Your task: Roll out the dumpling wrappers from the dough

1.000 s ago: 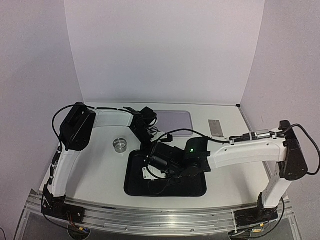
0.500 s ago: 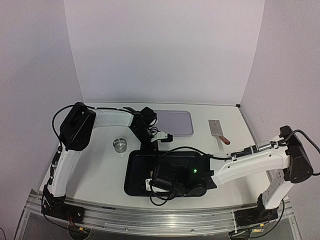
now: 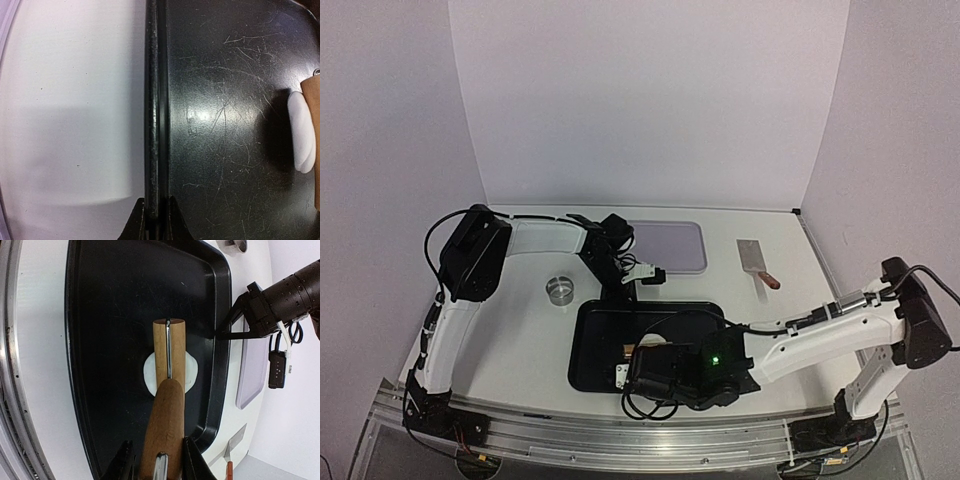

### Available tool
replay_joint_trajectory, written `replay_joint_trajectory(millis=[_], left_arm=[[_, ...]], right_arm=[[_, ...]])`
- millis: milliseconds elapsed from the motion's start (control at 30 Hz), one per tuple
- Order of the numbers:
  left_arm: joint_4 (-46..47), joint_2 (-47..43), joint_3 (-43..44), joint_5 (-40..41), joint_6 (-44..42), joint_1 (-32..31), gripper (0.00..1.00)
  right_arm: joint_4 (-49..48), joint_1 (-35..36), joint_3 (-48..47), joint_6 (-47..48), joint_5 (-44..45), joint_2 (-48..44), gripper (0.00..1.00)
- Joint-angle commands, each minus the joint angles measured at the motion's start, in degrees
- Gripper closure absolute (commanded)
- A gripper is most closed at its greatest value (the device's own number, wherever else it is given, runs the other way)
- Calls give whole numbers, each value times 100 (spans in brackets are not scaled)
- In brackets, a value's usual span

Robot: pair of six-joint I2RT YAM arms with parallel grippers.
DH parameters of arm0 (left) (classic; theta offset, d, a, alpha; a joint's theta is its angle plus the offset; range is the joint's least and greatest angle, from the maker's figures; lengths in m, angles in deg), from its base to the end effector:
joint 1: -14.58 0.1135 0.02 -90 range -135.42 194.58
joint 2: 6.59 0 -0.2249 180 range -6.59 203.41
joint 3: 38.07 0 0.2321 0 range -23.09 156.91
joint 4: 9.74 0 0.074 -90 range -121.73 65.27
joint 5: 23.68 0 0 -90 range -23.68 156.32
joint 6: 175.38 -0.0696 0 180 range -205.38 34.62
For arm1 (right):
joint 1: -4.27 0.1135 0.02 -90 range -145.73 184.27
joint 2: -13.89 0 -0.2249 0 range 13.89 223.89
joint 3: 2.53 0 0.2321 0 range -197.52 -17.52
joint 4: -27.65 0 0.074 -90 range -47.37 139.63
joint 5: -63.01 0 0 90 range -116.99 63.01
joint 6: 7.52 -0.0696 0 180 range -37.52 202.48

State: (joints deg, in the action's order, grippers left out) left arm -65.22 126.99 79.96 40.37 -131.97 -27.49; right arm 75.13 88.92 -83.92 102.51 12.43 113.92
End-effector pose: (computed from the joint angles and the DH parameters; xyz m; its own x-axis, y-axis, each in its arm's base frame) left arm 0.3085 -0.3195 0.0850 0.0320 0.8511 -0.5240 0.9966 -0.0671 -0.0482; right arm 0.0748 0.3253 0.1439 0.1751 -0.9677 -0.1815 -0.7293 -0.0037 -0.6842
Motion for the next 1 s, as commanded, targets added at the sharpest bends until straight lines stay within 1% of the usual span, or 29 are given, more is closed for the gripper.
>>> replay_joint_trajectory(millis=[0, 200, 367, 433, 567, 667, 800, 900, 967], left_arm=[[436, 213, -60, 978, -325, 40, 100], [428, 210, -67, 978, -335, 36, 100], [441, 212, -67, 969, -328, 40, 100], [438, 212, -71, 956, -332, 37, 100], [437, 221, -61, 952, -334, 40, 100], [437, 241, -32, 963, -334, 39, 100], [431, 239, -27, 946, -319, 30, 100], [419, 239, -34, 929, -307, 31, 100], [420, 237, -32, 925, -297, 28, 100]], right_arm=[[1699, 224, 470, -596, -2189, 525, 100], [1922, 340, 312, -663, -2152, 667, 100], [2078, 411, 146, -898, -2070, 736, 100], [2097, 420, 89, -1034, -1906, 668, 100], [2105, 416, -185, -1126, -1349, 212, 100], [2120, 385, -566, -844, -807, -118, 100], [2106, 122, -1228, -312, -220, -325, 100], [1848, -114, -1531, 319, -70, -331, 100], [1546, -296, -1604, 768, -203, -272, 100]])
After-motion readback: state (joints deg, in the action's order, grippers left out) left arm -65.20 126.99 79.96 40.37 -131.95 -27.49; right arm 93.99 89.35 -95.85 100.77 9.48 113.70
